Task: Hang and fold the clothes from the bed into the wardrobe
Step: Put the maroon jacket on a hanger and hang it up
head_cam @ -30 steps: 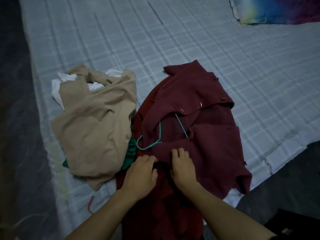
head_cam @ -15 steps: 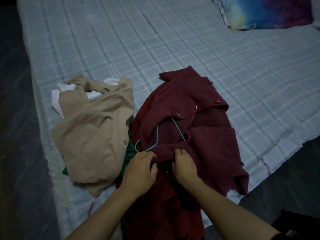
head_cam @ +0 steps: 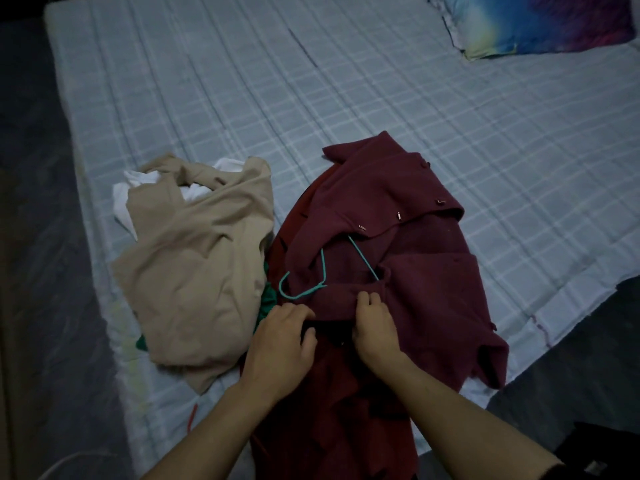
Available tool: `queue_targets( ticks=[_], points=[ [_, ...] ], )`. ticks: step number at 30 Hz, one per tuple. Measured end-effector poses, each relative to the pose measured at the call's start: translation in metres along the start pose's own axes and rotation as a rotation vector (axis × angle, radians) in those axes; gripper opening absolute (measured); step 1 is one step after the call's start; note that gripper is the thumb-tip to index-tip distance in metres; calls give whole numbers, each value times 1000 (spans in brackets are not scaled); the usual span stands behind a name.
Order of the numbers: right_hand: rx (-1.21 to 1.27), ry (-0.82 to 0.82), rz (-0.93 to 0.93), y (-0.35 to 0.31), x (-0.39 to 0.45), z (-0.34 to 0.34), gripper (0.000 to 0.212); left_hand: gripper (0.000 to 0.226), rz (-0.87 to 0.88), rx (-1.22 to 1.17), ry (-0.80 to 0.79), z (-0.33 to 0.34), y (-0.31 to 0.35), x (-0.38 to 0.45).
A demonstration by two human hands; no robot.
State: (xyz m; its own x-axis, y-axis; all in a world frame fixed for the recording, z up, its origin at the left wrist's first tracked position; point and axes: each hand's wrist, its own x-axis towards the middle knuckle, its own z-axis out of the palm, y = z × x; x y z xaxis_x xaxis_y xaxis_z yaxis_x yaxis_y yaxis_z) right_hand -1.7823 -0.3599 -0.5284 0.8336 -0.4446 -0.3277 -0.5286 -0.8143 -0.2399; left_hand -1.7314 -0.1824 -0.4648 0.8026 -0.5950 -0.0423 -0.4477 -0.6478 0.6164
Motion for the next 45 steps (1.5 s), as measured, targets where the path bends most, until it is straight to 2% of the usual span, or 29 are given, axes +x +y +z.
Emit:
queue_targets(
  ticks=[5,10,14,17,22,32,37,42,45],
  points=[
    [75,184,-25,8,-6,-52,41,13,58,10,91,-30,20,13],
    [95,358,-27,24,-23,-119,32,14,152,-14,248,-73,65,27],
    [199,463,-34,41,-43,-177,37,14,180,-2,298,-105,96,39],
    [315,566,-46,54,-58,-218,32,17,199,-7,330,-121,118,51],
    [367,737,-58,77,-87,-284,27,19,228,-75,383,-138,162,79],
    [266,1082,-74,114,-154,-412,37,39,393,-141,465,-195,256,123],
    [192,1239,-181,114,-170,-466,33,60,495,-111,548,-231,295,144],
    [174,1345,-353,103,-187,-517,23,82,605,90,665,-287,329,165],
    [165,1406,-404,100,-199,-544,18,78,703,165,661,-317,338,170]
  ],
)
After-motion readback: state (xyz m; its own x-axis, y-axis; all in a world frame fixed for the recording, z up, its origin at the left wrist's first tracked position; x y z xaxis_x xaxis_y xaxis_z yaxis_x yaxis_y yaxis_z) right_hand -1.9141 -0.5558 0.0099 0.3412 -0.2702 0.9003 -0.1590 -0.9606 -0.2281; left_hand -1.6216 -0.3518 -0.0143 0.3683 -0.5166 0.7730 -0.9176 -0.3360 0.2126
